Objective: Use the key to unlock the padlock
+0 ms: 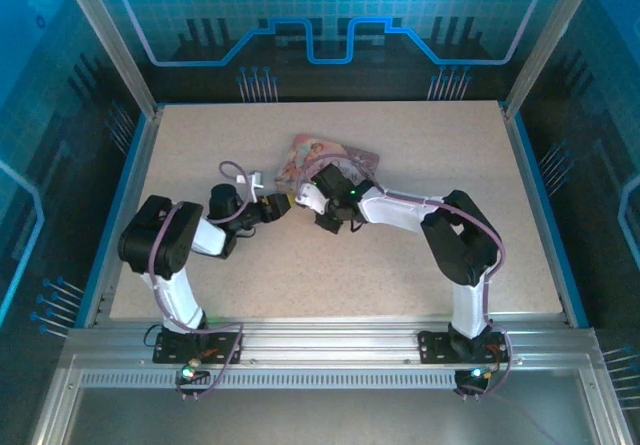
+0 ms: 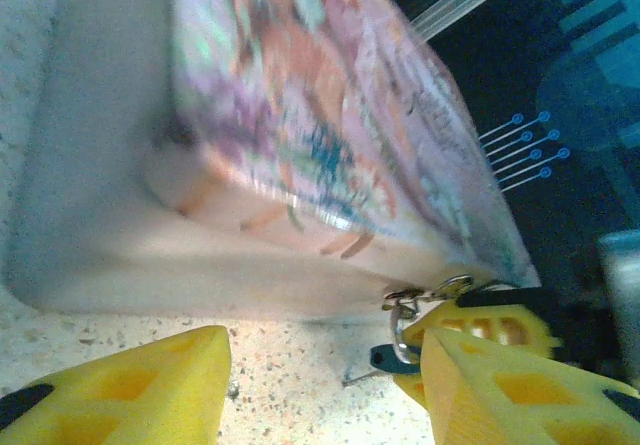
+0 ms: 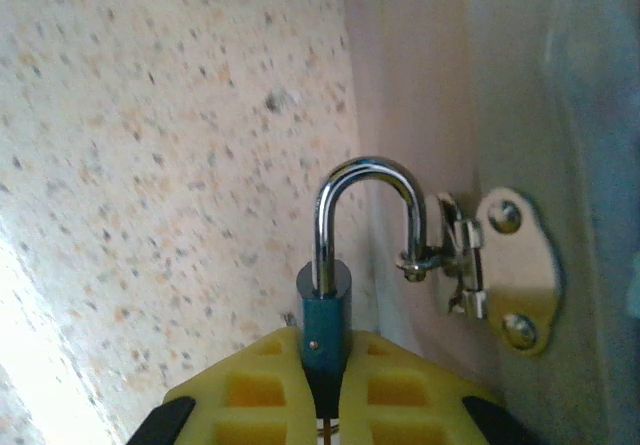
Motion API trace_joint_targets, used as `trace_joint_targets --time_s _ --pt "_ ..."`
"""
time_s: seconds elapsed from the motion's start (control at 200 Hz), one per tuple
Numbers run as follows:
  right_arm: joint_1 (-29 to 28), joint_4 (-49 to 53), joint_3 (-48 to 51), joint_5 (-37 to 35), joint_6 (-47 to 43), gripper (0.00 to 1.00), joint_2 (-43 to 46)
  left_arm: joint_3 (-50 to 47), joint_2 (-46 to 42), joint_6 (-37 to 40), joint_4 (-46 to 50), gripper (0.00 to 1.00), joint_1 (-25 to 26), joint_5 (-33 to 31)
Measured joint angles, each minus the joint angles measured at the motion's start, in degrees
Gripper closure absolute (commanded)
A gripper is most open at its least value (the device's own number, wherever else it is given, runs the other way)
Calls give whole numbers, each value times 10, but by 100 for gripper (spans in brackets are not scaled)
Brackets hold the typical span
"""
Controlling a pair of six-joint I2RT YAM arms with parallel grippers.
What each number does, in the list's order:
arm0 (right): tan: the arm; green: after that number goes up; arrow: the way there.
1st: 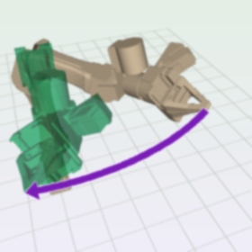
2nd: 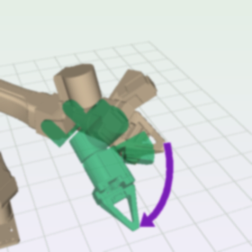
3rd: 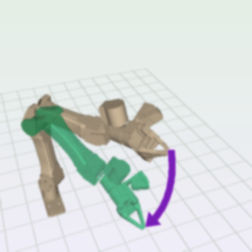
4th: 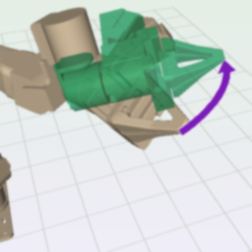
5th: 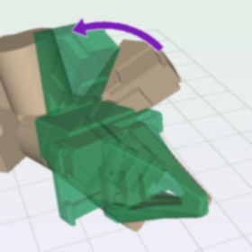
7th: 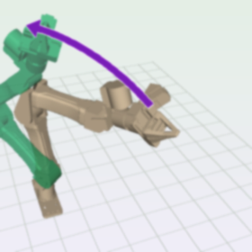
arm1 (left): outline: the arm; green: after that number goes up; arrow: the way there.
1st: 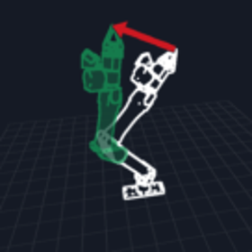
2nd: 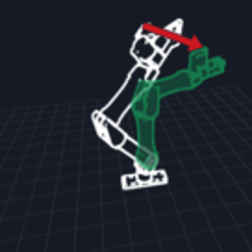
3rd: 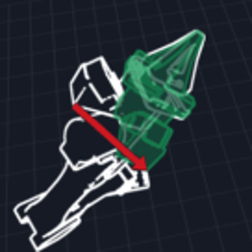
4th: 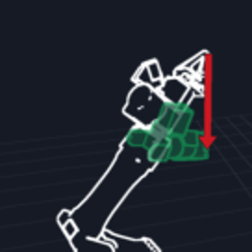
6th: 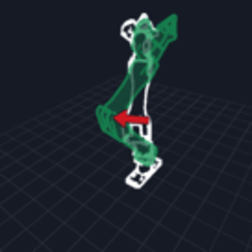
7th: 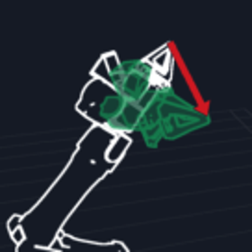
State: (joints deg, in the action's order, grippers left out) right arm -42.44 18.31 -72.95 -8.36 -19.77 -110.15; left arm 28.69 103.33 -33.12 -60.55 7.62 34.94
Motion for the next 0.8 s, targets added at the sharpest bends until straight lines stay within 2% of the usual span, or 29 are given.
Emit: trace_joint_targets --time_s 0.13,0.245,0.365,0.6,0.8 --pt "5 1 16 -11 -12 100 6 9 -69 2 54 45 -27 3" --pt "6 0 20 -18 -22 100 10 57 -75 5 112 46 -42 4" --pt "6 0 20 -19 -28 100 13 117 -36 4 144 49 -51 5" --pt "6 1 20 -19 -44 100 16 184 82 -29 137 56 -53 25" --pt "4 20 -12 -17 -61 100 4 184 97 -44 109 57 -39 35"
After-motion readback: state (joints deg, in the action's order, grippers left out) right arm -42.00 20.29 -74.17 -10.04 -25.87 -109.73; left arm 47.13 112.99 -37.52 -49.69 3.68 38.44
